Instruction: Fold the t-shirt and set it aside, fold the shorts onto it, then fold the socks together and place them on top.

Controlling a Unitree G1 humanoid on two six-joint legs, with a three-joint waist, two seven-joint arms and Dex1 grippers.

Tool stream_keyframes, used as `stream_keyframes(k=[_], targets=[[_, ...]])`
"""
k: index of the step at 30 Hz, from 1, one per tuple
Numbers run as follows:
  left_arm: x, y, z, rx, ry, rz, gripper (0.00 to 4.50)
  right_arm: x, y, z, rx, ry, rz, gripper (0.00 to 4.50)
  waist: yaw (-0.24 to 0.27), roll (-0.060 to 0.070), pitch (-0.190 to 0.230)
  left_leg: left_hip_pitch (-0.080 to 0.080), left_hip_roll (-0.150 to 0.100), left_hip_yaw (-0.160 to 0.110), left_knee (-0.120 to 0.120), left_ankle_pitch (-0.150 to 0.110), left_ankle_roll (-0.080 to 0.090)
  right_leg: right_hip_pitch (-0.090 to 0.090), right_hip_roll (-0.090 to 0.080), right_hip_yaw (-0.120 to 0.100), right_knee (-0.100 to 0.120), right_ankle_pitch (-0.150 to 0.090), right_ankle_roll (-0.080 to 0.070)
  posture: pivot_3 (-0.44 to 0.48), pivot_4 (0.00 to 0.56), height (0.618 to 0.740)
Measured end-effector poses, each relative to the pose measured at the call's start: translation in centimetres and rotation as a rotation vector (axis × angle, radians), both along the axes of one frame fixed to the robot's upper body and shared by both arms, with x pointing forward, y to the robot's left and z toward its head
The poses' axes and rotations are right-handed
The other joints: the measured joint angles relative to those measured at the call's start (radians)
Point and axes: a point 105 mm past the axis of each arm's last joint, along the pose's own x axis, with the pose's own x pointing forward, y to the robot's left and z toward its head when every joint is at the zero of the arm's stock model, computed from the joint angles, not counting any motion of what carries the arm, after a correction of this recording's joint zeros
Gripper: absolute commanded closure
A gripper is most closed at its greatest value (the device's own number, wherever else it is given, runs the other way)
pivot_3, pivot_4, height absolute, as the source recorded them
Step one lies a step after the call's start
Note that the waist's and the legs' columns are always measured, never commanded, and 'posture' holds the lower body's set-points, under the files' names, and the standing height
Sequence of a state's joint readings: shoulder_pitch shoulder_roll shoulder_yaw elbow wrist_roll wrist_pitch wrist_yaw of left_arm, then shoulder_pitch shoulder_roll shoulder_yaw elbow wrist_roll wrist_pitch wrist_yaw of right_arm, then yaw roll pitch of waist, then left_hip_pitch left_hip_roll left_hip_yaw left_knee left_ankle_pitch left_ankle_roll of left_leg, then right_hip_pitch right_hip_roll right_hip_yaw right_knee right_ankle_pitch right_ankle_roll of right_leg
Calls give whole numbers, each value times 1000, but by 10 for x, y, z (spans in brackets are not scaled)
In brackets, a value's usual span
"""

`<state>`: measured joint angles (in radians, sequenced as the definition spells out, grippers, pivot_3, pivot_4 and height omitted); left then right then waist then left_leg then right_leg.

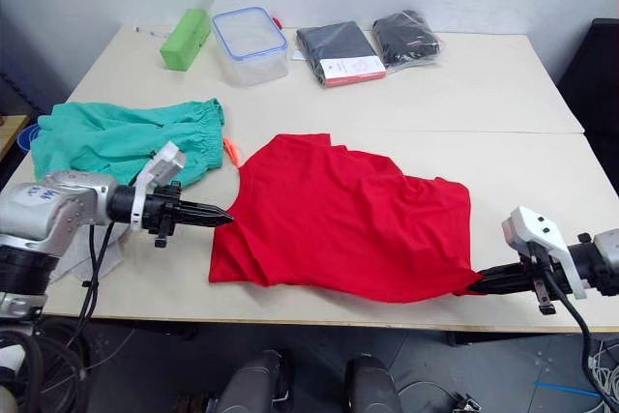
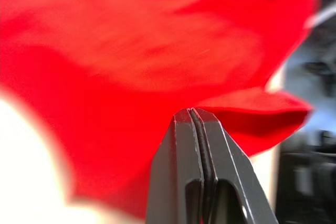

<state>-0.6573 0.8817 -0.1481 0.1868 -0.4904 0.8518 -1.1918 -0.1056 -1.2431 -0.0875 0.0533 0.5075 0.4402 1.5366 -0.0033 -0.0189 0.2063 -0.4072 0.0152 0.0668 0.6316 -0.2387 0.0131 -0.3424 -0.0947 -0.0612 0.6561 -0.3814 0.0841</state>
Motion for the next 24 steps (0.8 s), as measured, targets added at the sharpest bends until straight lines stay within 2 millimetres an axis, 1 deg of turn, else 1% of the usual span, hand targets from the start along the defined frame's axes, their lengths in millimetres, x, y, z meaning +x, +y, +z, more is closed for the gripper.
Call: stream_keyframes(k=[5, 11, 13, 20, 24], targets=[[8, -6, -11, 3, 0, 42, 4500, 8, -2, -9, 17, 38, -38, 4490, 1, 0, 0, 0, 0, 0, 0, 0, -1, 0, 0, 0, 0, 0, 0, 0, 150, 740], [12, -15, -15, -36, 29, 74, 4500, 20, 3, -13, 49, 60, -62, 4490, -1, 0, 0, 0, 0, 0, 0, 1, -2, 0, 0, 0, 1, 0, 0, 0, 150, 740], [13, -16, -17, -47, 50, 84, 4500, 21, 3, -14, 45, 62, -63, 4490, 0, 0, 0, 0, 0, 0, 0, 1, -2, 0, 0, 0, 1, 0, 0, 0, 150, 740], [14, -11, -20, -49, 72, 119, 4500, 23, -2, -16, -8, 34, -54, 4490, 0, 0, 0, 0, 0, 0, 1, 1, -2, 0, 0, 0, 1, 0, 0, 0, 150, 740], [14, -7, -19, -34, 62, 121, 4500, 25, -8, -14, -106, -13, 18, 4490, -1, 0, 0, 0, 0, 0, 0, 1, -3, 0, 0, 0, 1, 0, 0, 0, 150, 740]])
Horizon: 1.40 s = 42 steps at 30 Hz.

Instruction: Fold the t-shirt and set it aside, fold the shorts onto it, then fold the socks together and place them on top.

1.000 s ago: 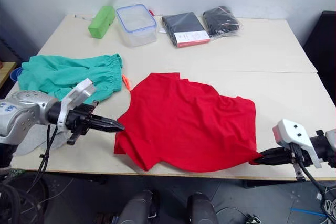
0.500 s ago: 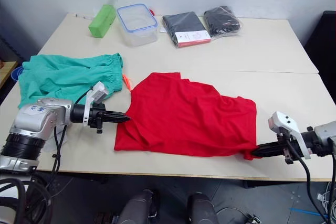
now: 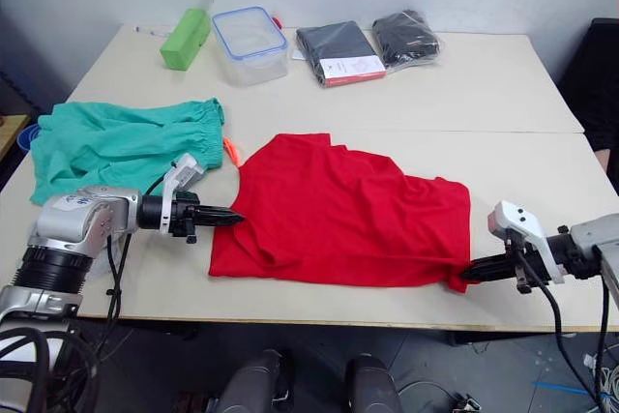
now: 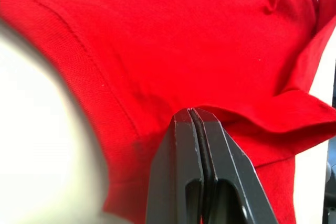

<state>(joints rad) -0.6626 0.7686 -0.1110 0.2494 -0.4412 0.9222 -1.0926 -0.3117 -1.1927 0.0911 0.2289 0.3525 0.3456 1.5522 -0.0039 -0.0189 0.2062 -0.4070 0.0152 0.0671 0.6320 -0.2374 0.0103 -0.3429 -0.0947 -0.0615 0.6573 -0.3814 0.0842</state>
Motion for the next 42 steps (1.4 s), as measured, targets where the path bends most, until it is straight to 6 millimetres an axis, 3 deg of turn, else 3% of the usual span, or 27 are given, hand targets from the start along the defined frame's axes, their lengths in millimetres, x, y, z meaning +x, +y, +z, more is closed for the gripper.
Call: stream_keyframes(k=[9, 13, 17, 22, 25, 28, 33, 38, 40, 42], targets=[[0, 1, 1, 2, -14, -7, 4500, 4, 2, 37, -306, -99, 309, 4490, -3, 1, 1, 0, 0, 0, -1, -1, -2, -1, 0, 1, 0, 0, 0, 0, 150, 740], [1, 1, 3, -6, -22, -2, 4500, 12, 12, 34, -308, -114, 393, 4490, -5, 0, 0, -1, 1, 0, 1, -1, -1, -1, 0, 1, -1, 0, 0, 0, 150, 740], [3, 1, 3, -9, -26, 16, 4500, 25, 18, 14, -308, -121, 451, 3610, -6, 1, 1, -1, 0, 1, 2, -1, -1, -2, 0, 1, 1, 0, 0, 0, 150, 740], [7, 4, 6, -22, -35, 61, 4500, 40, 22, 11, -288, -161, 449, 1837, -7, 1, 1, -2, 1, 0, 3, -1, -1, -2, 0, 0, 1, 0, 0, 0, 150, 740], [9, 5, 5, -19, -32, 84, 3949, 42, 17, 10, -289, -159, 425, 909, -6, 1, 1, -2, 1, 0, 4, -1, -1, -2, 0, 0, 1, 0, 0, 0, 150, 740], [11, 7, 5, -16, -37, 109, 3120, 46, 12, 20, -271, -200, 378, 8, -3, 1, 1, -2, 1, 0, 4, -1, -1, -2, 0, 0, 1, 0, 0, 0, 150, 740], [12, 12, 12, -35, -58, 135, 1589, 50, 14, 53, -113, -324, 260, 0, -1, 1, 1, -2, 1, 0, 3, -1, -1, -1, 0, -1, 1, 0, 0, 0, 150, 740], [1, 13, 47, -88, -179, 39, 1589, 21, 35, 61, 76, -316, 226, 0, 2, 1, 1, -3, 1, -2, 3, -2, -1, -1, 0, -2, 0, 0, 0, 0, 150, 740], [-11, 7, 62, -45, -284, -80, 1589, 12, 46, 63, 115, -334, 221, 0, 1, 1, 1, -3, 1, -1, 3, -2, -1, 0, 0, -2, -1, 0, 0, 0, 150, 740], [-27, -6, 64, 4, -341, -236, 1589, 5, 56, 65, 136, -368, 205, 0, 1, 1, 1, -1, 1, -1, 1, -2, -1, 2, 0, -1, -2, 0, 0, 0, 150, 740]])
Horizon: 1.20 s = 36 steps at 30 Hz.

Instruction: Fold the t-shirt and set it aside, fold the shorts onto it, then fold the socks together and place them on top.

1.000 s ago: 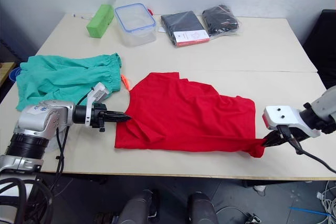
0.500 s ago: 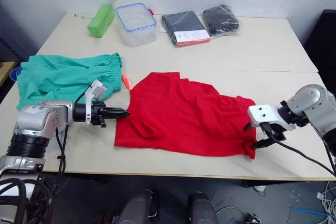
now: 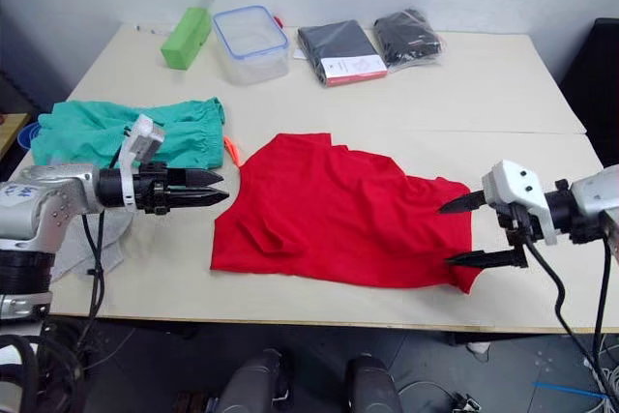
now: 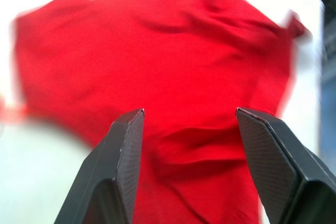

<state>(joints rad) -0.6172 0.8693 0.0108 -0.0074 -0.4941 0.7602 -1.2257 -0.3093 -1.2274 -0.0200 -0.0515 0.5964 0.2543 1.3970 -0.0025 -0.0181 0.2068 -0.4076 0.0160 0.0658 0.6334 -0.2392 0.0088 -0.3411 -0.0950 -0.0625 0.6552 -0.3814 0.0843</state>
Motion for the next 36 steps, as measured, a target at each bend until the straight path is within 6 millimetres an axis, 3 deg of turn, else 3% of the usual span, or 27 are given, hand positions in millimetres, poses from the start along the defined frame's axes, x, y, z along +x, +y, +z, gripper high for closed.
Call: stream_keyframes(k=[3, 7, 9, 15, 19, 23, 27, 31, 35, 36], targets=[[-19, -30, -10, 79, -40, -215, 1589, -14, 30, -2, 73, -37, 28, 0, 2, 0, 0, 0, 0, 0, -2, 0, 0, 0, 0, 0, -1, 0, 0, 0, 150, 740], [-17, -61, -44, 211, -126, -357, 1589, -42, 69, -13, 140, -33, 78, 0, 8, 0, 0, -1, -1, 0, -2, 0, 0, -1, 0, 0, -1, 0, 0, 0, 150, 740], [-14, -65, -58, 256, -129, -390, 1589, -51, 77, -15, 143, -28, 88, 0, 8, 0, 0, -1, -1, 0, -1, 0, 1, -1, 1, 0, -1, 0, 0, 0, 150, 740], [-1, -72, -60, 308, -196, -463, 1589, -57, 84, -23, 158, -33, 31, 0, 5, 0, 0, -1, -1, 0, -1, 0, 1, -1, 1, 0, -1, 0, 0, 0, 150, 740], [11, -79, -60, 298, -221, -468, 2458, -61, 88, -25, 178, -35, 8, 0, 4, -1, 0, -1, -1, -1, -1, -1, 2, -1, 1, -1, 0, 0, 0, 0, 150, 740], [10, -76, -62, 304, -209, -501, 3765, -62, 88, -29, 176, -30, -18, 0, 1, -1, 0, -1, -1, 0, -1, 0, 2, -1, 1, -1, 0, 0, 0, 0, 150, 740], [12, -73, -65, 304, -188, -504, 4464, -60, 87, -30, 169, -40, -34, 0, 2, -1, 0, -1, -1, -1, 0, 0, 2, 0, 1, -1, 0, 0, 0, 0, 150, 740], [44, -90, -53, 291, -248, -405, 4464, -54, 86, -29, 177, -61, -57, 0, 9, -1, 0, -2, -1, -1, 1, -1, 4, 0, 0, -1, 0, 0, 1, 0, 150, 740], [47, -93, -54, 267, -248, -395, 4464, -51, 84, -31, 171, -61, -71, 0, 1, -1, 0, -2, -1, -1, 1, -1, 3, -1, 1, -1, 0, 0, 1, 0, 150, 740], [46, -92, -53, 261, -243, -401, 4284, -51, 83, -32, 166, -59, -73, 0, -1, -1, 0, -2, -1, -1, 1, 0, 2, -1, 1, -1, 0, 0, 1, 0, 150, 740]])
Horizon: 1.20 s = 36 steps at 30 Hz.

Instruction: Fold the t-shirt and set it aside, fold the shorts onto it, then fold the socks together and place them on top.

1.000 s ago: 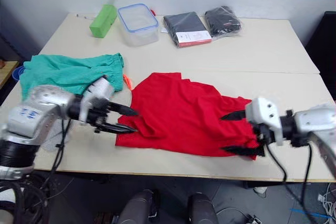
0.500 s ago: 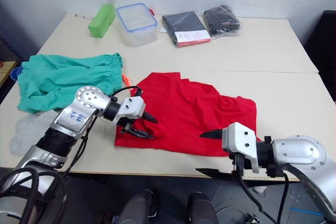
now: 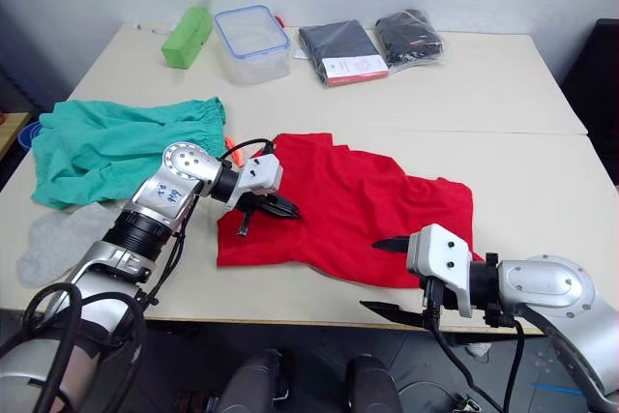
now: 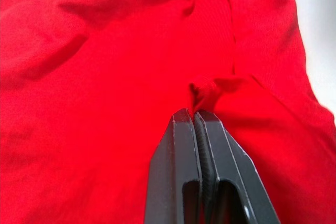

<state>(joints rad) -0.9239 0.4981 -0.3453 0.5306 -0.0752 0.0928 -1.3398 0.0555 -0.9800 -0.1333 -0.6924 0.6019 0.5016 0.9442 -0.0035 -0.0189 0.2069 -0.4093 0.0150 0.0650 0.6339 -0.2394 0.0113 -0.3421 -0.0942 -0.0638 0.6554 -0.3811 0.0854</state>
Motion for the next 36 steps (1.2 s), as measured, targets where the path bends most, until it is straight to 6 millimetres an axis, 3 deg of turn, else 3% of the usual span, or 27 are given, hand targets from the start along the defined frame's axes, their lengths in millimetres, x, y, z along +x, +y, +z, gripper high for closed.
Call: stream_keyframes(k=[7, 10, 14, 17, 20, 23, 26, 28, 29, 33, 36], targets=[[-17, 20, -11, -3, 109, 9, 2366, 3, -4, -5, -17, 17, -13, 0, 2, 0, 0, 1, 0, 0, 0, 0, 0, 1, 0, 0, 0, 0, 0, 0, 150, 740], [-18, 27, -4, -1, 86, 25, 1548, 5, -6, -6, -32, 6, -23, 0, 4, 0, 0, 0, 0, -1, 1, 0, 0, 1, 0, 0, 0, 0, 0, 0, 150, 740], [-15, 47, 17, -10, 15, 77, 1548, 10, -10, -9, -39, -13, -73, 0, 2, 0, 0, 0, 0, -1, 0, 0, 0, 0, 0, 0, 0, 0, 0, 0, 150, 740], [-21, 55, 48, -95, -30, 91, 1516, 12, -15, -12, -14, -18, -145, 547, 2, 0, 0, 0, 0, -1, -1, 0, 0, 1, 0, 0, 0, 0, 0, 0, 150, 740], [-40, 58, 61, -166, -6, 77, 1716, 11, -19, -13, 6, -22, -203, 1484, 0, 0, 0, 1, 0, -1, -2, 0, 0, 2, -1, 1, 0, 0, 0, 0, 150, 740], [-59, 56, 44, -153, 54, 43, 2428, 8, -13, -15, 23, -24, -216, 2499, -1, 0, 0, 3, 0, 0, -3, 1, -1, 2, 0, 2, -1, 0, 0, 0, 150, 740], [-76, 47, 9, -109, 155, 15, 3392, 13, -6, -24, 12, -38, -230, 3590, 0, 0, 0, 2, 0, 0, -3, 1, -1, 1, 0, 2, 0, 0, 0, 0, 150, 740], [-75, 41, -9, -56, 155, 30, 3990, 15, 0, -31, -15, -46, -223, 4281, 3, 0, 0, 2, 0, 0, -3, 0, 1, 1, 0, 2, 0, 0, 0, 0, 150, 740], [-71, 39, -16, -33, 137, 48, 4002, 18, 3, -34, -20, -53, -222, 4483, 4, 0, 0, 2, 0, 0, -3, 0, 1, 1, 0, 2, 0, 0, 0, 0, 150, 740], [-56, 43, -40, 76, 77, 118, 4002, 28, -2, -57, -81, -45, -279, 4483, 3, 0, -1, 2, -1, 0, -3, 0, 1, 0, -1, 2, 0, 0, 0, 0, 150, 740], [-56, 50, -41, 111, 26, 90, 4002, 31, -14, -68, -119, -38, -332, 4483, 0, 0, -1, 3, 0, 1, -4, 0, 0, 1, 0, 2, -1, 0, 0, 0, 150, 740]])
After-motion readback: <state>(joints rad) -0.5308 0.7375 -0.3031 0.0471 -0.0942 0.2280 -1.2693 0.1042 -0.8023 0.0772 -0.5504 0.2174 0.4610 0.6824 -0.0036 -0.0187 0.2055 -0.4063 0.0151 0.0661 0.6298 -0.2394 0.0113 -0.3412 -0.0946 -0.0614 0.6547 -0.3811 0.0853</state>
